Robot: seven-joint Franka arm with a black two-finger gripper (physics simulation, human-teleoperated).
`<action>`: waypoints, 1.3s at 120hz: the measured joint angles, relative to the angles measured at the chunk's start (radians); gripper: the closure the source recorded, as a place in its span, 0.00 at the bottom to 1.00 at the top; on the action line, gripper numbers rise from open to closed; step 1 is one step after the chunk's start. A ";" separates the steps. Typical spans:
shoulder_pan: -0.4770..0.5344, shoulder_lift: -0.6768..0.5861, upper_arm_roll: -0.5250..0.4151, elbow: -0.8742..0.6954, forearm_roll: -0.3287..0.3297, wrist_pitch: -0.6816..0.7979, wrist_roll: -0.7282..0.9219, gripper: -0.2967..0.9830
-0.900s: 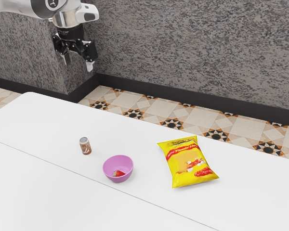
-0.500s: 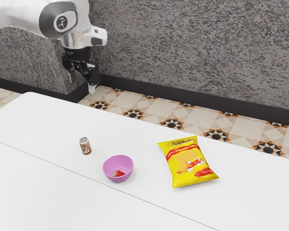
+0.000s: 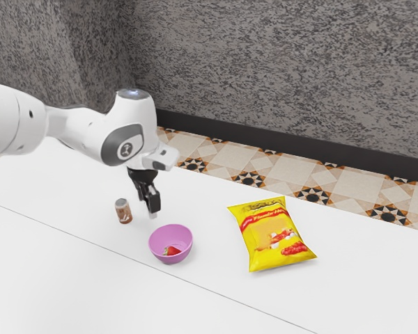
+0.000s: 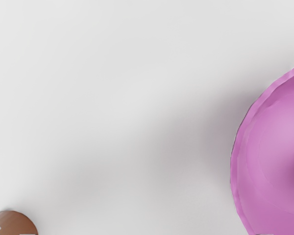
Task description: Take strawberry from the bowl
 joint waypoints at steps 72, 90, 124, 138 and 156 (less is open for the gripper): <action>-0.076 -0.011 -0.061 -0.172 0.017 0.183 0.039 0.54; -0.080 -0.009 -0.062 -0.176 0.018 0.202 0.036 0.56; -0.082 -0.009 -0.062 -0.192 0.006 0.215 0.028 0.56; -0.082 -0.008 -0.062 -0.195 0.005 0.218 0.025 0.56; -0.082 -0.006 -0.062 -0.212 0.004 0.231 0.022 0.56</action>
